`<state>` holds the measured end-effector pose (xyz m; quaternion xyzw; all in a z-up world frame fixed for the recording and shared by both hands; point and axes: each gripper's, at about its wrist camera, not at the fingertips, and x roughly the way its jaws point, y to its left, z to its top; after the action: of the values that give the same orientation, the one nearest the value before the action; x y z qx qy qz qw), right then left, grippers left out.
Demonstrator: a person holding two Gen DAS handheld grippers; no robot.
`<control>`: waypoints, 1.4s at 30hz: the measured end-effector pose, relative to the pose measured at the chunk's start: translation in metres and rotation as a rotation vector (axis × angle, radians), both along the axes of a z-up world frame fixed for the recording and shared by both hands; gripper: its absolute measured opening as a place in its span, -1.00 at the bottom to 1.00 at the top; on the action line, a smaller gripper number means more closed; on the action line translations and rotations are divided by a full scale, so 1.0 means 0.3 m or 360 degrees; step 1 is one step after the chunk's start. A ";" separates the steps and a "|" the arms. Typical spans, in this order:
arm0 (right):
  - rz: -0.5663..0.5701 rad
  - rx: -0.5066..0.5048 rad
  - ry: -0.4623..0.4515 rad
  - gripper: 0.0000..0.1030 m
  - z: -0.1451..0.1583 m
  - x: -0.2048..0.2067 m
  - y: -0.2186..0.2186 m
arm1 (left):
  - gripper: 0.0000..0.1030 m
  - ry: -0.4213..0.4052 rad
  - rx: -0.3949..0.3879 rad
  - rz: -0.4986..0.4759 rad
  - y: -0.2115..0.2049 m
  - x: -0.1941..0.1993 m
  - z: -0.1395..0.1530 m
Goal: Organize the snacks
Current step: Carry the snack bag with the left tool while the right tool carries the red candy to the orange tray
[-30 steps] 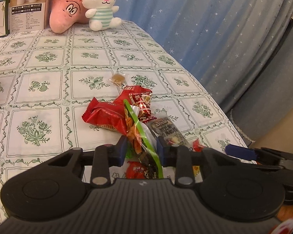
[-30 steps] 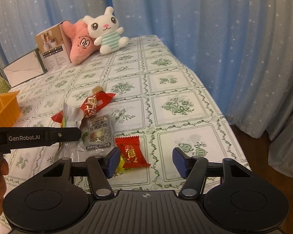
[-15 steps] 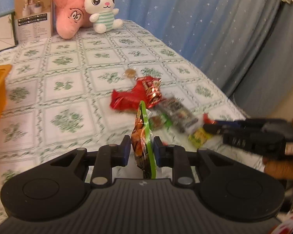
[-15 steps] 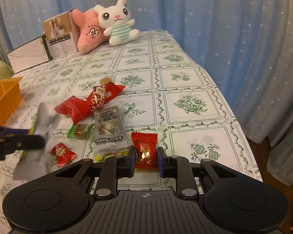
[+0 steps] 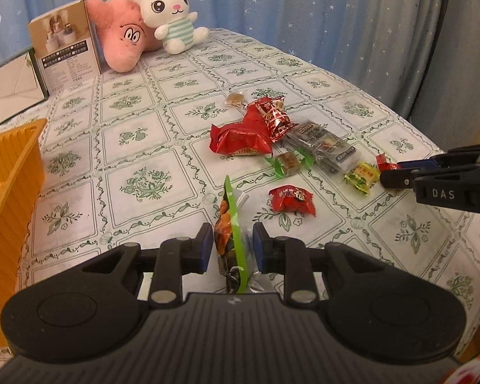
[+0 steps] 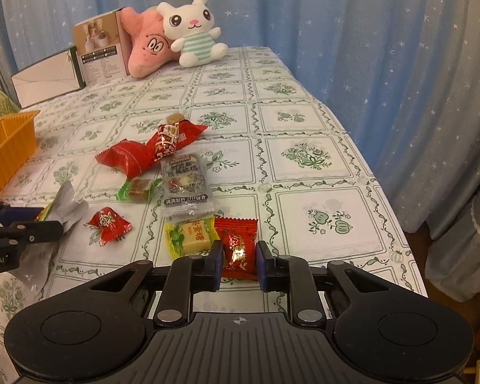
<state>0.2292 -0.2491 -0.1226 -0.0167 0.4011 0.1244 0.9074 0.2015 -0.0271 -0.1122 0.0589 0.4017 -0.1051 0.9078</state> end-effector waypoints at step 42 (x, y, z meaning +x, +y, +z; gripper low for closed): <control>0.0453 0.0349 -0.0126 -0.60 0.467 -0.052 0.546 | -0.53 -0.0191 0.0027 0.0378 0.554 -0.156 0.406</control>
<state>0.2136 -0.0851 0.0174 0.0209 0.3427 0.2937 0.8921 0.1548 0.1391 0.0097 0.0248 0.3517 0.0101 0.9357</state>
